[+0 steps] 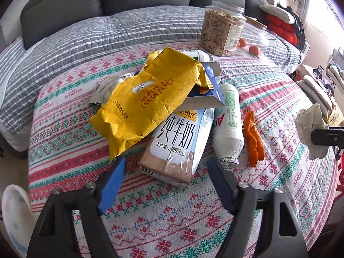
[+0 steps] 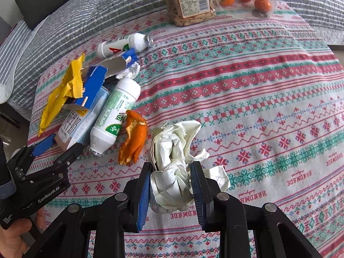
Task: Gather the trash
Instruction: 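Grasp the milk carton with the left tool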
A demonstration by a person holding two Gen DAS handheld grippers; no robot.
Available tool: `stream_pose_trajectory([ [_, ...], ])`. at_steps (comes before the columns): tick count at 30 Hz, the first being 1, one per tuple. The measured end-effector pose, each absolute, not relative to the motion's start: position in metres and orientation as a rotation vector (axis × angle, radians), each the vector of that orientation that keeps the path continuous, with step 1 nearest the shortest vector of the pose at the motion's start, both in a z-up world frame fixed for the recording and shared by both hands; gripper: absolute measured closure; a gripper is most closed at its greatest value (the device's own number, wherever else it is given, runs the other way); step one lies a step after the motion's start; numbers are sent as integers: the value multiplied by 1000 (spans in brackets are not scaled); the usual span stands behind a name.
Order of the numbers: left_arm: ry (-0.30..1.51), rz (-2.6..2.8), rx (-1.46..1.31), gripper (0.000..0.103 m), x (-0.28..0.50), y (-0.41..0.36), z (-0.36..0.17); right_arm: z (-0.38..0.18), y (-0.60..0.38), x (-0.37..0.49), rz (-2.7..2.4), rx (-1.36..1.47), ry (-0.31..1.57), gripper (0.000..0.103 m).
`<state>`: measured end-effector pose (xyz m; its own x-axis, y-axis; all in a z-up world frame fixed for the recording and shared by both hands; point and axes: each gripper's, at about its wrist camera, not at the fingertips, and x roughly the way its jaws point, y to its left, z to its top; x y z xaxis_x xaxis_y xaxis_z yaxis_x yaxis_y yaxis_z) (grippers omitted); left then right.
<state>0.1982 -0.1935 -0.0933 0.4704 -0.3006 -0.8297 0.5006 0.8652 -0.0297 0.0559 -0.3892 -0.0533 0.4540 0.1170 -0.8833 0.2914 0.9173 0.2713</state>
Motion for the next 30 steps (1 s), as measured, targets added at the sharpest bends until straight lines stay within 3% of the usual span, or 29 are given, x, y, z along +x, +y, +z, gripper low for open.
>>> stream_pose_trajectory([
  [1, 972, -505, 234, 42, 199, -194, -95, -53, -389, 56, -112, 413, 1102, 71],
  [13, 914, -531, 219, 44, 165, -170, -55, -39, -382, 50, -101, 412, 1061, 71],
  [30, 901, -465, 10, 45, 124, -67, -2, -8, -316, 49, 6, 350, 988, 71],
])
